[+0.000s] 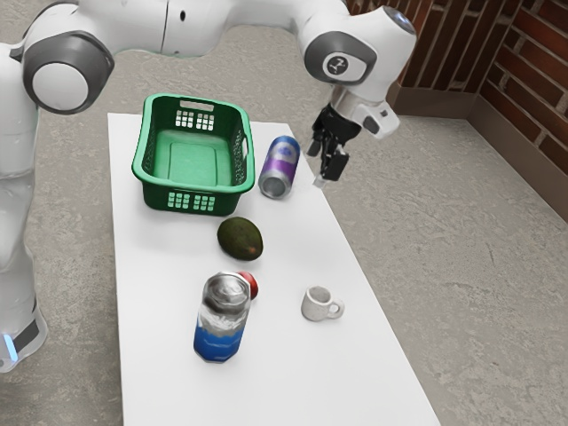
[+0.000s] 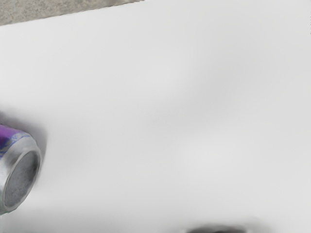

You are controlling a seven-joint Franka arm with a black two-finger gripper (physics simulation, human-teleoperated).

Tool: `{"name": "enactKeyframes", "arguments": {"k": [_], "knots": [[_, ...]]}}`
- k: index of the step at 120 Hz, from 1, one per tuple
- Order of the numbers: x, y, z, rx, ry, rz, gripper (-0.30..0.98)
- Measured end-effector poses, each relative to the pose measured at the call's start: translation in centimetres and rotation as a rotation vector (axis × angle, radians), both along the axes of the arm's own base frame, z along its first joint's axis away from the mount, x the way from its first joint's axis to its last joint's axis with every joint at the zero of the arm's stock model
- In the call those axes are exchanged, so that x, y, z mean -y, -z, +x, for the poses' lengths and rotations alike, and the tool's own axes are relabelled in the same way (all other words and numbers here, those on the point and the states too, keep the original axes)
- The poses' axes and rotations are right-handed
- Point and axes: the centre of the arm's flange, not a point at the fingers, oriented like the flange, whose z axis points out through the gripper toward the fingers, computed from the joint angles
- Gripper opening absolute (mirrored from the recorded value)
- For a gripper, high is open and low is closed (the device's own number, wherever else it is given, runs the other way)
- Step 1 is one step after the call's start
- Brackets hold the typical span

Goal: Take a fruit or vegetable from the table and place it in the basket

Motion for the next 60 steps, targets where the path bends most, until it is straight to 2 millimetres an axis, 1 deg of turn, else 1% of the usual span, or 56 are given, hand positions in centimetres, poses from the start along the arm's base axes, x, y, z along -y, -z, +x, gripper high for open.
{"name": "enactKeyframes", "arguments": {"k": [16,42,46,51,60], "knots": [[0.2,-0.5,0.7,0.060,0.020,-0.001,0.69],[0.4,-0.3,1.2,0.095,0.009,-0.024,0.69],[0.6,-0.1,1.2,0.094,-0.015,-0.050,0.69],[0.9,0.8,1.1,0.081,-0.060,-0.092,0.69],[2.1,2.0,1.0,0.056,-0.165,-0.181,0.69]]}}
